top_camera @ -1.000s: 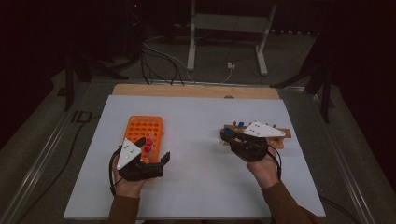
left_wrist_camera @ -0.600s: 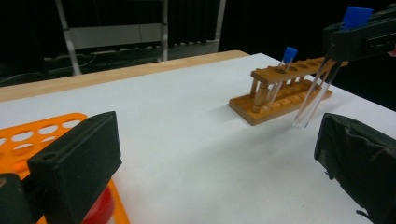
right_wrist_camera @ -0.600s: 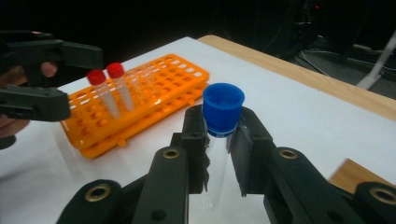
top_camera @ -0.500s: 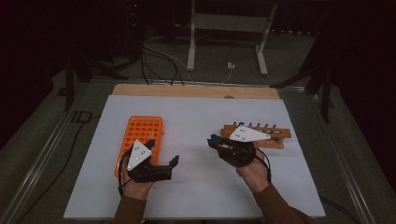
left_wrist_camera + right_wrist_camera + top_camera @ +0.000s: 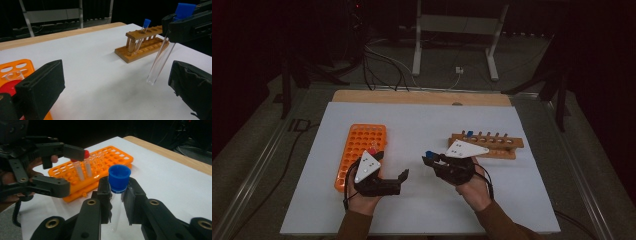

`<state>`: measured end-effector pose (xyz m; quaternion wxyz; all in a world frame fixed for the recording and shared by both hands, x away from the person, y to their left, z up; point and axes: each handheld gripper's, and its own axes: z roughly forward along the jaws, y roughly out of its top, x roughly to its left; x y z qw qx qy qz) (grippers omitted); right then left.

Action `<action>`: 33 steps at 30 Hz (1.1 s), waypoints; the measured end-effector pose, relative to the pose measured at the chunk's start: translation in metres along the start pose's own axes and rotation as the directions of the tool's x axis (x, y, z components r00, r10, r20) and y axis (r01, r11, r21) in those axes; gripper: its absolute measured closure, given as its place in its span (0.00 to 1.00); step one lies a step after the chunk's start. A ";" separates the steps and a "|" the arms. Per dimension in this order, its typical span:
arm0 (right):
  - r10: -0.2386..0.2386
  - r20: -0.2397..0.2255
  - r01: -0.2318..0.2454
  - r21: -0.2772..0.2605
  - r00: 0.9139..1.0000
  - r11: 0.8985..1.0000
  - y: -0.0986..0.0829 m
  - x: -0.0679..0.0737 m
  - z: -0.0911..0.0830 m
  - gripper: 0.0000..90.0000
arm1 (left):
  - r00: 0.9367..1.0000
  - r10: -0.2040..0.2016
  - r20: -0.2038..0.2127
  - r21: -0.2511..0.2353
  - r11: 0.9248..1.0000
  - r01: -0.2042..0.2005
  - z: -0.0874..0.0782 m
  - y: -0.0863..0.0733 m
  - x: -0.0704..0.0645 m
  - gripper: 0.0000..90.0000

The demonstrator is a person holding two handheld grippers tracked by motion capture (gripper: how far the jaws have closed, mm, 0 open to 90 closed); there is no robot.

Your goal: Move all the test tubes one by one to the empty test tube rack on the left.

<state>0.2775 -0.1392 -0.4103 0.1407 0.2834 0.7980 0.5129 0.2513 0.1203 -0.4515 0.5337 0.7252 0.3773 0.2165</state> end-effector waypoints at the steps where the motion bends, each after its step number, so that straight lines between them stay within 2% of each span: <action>1: -0.002 -0.005 0.002 0.000 1.000 1.000 0.000 0.001 0.001 0.85 | 1.000 0.000 0.002 0.001 1.000 0.000 0.000 0.000 0.000 0.02; 15: -0.009 -0.072 0.010 0.013 0.997 1.000 0.000 0.022 0.015 0.85 | 0.999 0.018 0.037 0.017 1.000 -0.019 0.005 -0.001 -0.006 0.05; 16: -0.013 -0.065 0.014 0.014 0.998 1.000 0.000 0.024 0.016 0.85 | 0.999 0.015 0.040 0.020 1.000 -0.016 0.004 -0.001 -0.006 0.06; 20: 0.004 -0.075 -0.004 0.012 0.997 1.000 0.000 0.023 0.017 0.85 | 0.999 0.013 0.048 0.023 1.000 -0.014 0.003 -0.001 -0.005 0.09; 27: 0.003 -0.066 -0.003 0.007 0.998 1.000 0.001 0.023 0.017 0.85 | 0.997 0.019 0.080 0.040 0.999 -0.023 0.007 -0.002 -0.008 0.10; 33: 0.001 -0.080 0.000 0.007 0.997 1.000 0.002 0.026 0.018 0.85 | 0.991 0.049 0.122 0.055 0.997 -0.056 0.008 -0.002 -0.012 0.20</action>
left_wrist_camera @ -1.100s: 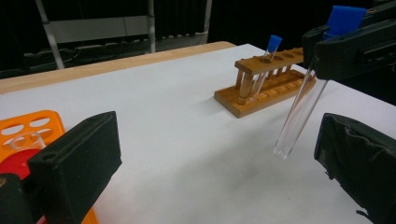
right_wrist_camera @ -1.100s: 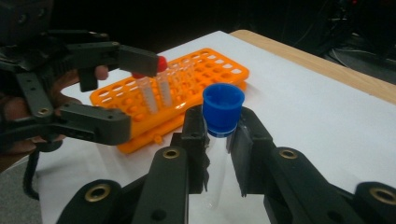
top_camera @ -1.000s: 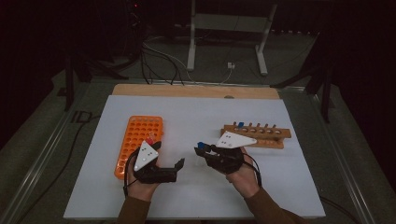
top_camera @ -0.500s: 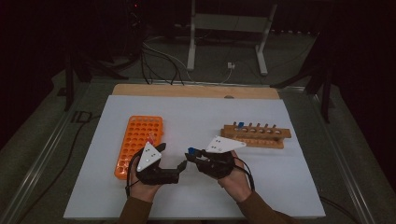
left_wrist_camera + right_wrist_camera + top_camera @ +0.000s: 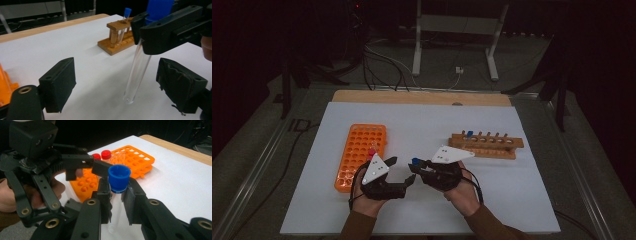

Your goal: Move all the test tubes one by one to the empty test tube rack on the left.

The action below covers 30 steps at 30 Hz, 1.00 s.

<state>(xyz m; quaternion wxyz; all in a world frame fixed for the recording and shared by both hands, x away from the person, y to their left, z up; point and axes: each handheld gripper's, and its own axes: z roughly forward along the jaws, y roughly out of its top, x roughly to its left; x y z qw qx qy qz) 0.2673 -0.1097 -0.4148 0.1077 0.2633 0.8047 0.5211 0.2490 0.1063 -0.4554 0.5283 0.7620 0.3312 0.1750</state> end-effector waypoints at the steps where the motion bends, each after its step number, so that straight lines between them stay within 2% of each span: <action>1: -0.002 -0.003 0.002 0.001 1.000 1.000 0.000 0.001 0.000 0.85 | 1.000 0.011 0.003 0.004 1.000 -0.011 0.000 0.000 -0.001 0.25; 7: -0.005 -0.015 0.005 0.002 1.000 1.000 0.001 0.004 0.004 0.85 | 0.998 0.055 0.041 0.009 0.998 -0.056 0.000 0.000 -0.006 0.60; 10: -0.006 -0.019 0.006 0.005 1.000 1.000 0.001 0.004 0.005 0.85 | 0.996 0.065 0.053 0.001 0.998 -0.065 -0.001 0.001 -0.006 0.71; 17: 0.001 -0.021 -0.001 0.003 1.000 1.000 0.000 0.004 0.005 0.85 | 0.993 0.093 0.071 0.004 0.996 -0.093 -0.001 0.002 -0.009 0.85; 25: 0.003 -0.031 -0.003 0.007 0.999 1.000 0.000 0.003 0.005 0.83 | 0.993 0.105 0.061 0.010 0.994 -0.106 -0.002 0.002 -0.010 0.87; 30: 0.023 -0.015 -0.024 -0.020 1.000 1.000 0.000 -0.002 -0.001 0.60 | 0.996 0.085 0.023 0.004 0.996 -0.085 -0.010 0.001 -0.001 0.87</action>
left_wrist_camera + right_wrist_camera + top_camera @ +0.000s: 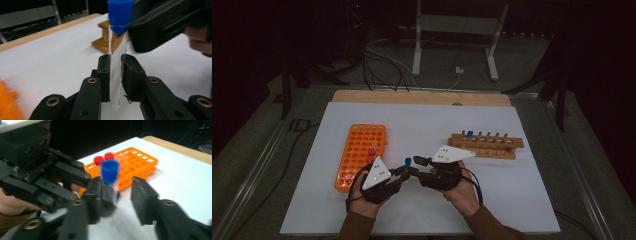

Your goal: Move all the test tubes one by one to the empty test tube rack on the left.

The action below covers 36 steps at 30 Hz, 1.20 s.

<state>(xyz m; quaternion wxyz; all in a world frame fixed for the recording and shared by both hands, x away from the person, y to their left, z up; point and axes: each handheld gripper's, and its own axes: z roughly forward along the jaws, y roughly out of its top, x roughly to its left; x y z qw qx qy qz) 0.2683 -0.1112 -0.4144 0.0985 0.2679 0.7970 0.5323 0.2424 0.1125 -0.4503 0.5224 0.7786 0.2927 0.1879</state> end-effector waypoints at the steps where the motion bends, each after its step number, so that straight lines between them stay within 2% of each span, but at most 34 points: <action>1: 0.005 0.006 -0.005 -0.002 1.000 1.000 0.000 -0.002 -0.001 0.55 | 1.000 -0.007 -0.011 -0.007 1.000 0.007 -0.002 -0.001 0.002 0.87; 7: 0.033 0.074 -0.033 0.000 0.997 0.999 -0.004 -0.013 -0.010 0.30 | 0.996 -0.035 -0.081 -0.024 0.999 0.033 -0.021 -0.006 0.018 0.87; 12: 0.047 0.129 -0.048 0.001 0.991 0.999 -0.011 -0.022 -0.017 0.15 | 0.991 -0.051 -0.124 -0.027 0.998 0.048 -0.034 -0.014 0.029 0.86; 16: 0.069 0.158 -0.069 -0.005 0.985 0.998 -0.014 -0.028 -0.023 0.03 | 0.986 -0.060 -0.155 -0.021 0.998 0.057 -0.037 -0.020 0.035 0.86; 22: 0.073 0.189 -0.073 -0.010 0.979 0.997 -0.021 -0.036 -0.033 0.00 | 0.980 -0.044 -0.192 0.001 0.999 0.045 -0.037 -0.026 0.039 0.86; 30: 0.077 0.217 -0.078 -0.003 0.973 0.997 -0.027 -0.044 -0.045 0.00 | 0.972 -0.048 -0.230 0.012 0.999 0.052 -0.040 -0.033 0.044 0.86; 36: 0.079 0.227 -0.083 0.007 0.971 0.997 -0.033 -0.048 -0.051 0.00 | 0.969 -0.038 -0.244 0.053 0.997 0.052 -0.041 -0.038 0.045 0.86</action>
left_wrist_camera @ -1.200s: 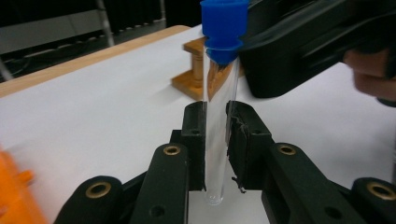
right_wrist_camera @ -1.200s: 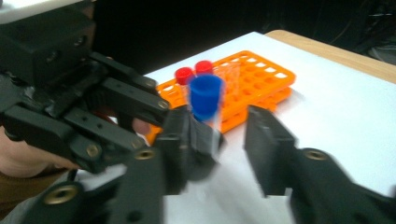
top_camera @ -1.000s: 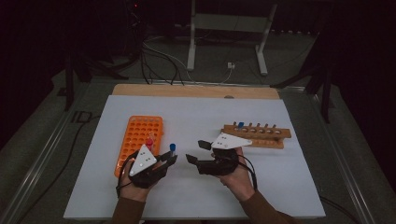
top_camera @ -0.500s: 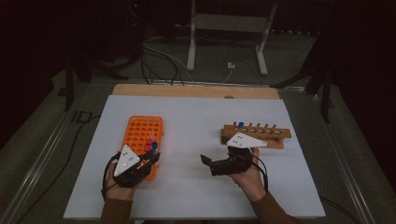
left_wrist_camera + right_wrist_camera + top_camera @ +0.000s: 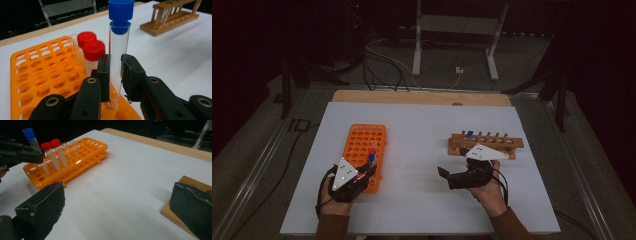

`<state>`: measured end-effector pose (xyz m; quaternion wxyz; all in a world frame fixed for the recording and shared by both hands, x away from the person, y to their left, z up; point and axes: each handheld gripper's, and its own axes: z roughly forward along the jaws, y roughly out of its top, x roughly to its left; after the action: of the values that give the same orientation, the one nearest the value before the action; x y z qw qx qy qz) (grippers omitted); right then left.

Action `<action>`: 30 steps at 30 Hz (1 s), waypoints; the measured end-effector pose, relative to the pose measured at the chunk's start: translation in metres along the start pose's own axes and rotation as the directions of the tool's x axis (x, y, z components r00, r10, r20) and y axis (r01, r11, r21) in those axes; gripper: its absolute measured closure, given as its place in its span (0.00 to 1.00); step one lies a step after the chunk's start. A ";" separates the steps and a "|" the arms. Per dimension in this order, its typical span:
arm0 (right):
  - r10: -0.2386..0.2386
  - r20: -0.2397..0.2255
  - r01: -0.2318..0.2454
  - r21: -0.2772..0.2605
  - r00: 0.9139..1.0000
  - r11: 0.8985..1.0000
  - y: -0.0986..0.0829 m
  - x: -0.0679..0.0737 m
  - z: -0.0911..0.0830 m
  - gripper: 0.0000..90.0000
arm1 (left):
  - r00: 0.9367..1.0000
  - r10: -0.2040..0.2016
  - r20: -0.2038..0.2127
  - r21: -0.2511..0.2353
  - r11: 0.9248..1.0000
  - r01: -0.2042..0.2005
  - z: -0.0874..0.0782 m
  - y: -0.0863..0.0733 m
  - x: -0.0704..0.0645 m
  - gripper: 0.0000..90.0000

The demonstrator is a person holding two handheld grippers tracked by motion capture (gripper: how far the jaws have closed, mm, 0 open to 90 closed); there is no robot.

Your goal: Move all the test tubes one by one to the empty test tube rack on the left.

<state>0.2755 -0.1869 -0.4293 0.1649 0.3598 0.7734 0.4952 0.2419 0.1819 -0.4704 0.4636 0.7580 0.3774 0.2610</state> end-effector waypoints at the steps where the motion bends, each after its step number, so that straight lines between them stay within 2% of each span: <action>1: 0.001 0.002 -0.001 0.001 1.000 1.000 -0.001 -0.001 -0.001 0.00 | 1.000 0.001 -0.002 0.013 1.000 0.000 0.000 -0.001 0.001 0.86; 10: 0.017 0.018 -0.017 -0.001 1.000 1.000 -0.005 -0.011 -0.008 0.00 | 1.000 -0.014 0.010 0.127 0.992 0.013 0.009 -0.010 0.003 0.87; 16: 0.021 0.020 -0.021 -0.002 1.000 1.000 -0.005 -0.014 -0.009 0.00 | 0.999 -0.027 0.018 0.150 0.988 0.024 0.009 -0.011 0.005 0.87; 19: 0.024 0.023 -0.024 -0.001 0.999 1.000 -0.006 -0.014 -0.009 0.00 | 1.000 -0.015 0.016 0.186 0.982 0.011 0.012 -0.014 0.004 0.87; 25: 0.029 0.025 -0.029 -0.003 0.999 1.000 -0.005 -0.015 -0.009 0.00 | 1.000 -0.019 0.010 0.191 0.981 0.016 0.012 -0.014 0.005 0.85; 30: 0.027 0.028 -0.027 -0.007 0.999 1.000 -0.004 -0.017 -0.010 0.00 | 0.999 -0.038 0.010 0.153 0.988 0.036 0.006 -0.010 0.007 0.72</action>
<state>0.2796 -0.2070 -0.4305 0.1703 0.3765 0.7644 0.4948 0.2472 0.1872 -0.4821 0.4112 0.7858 0.4074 0.2178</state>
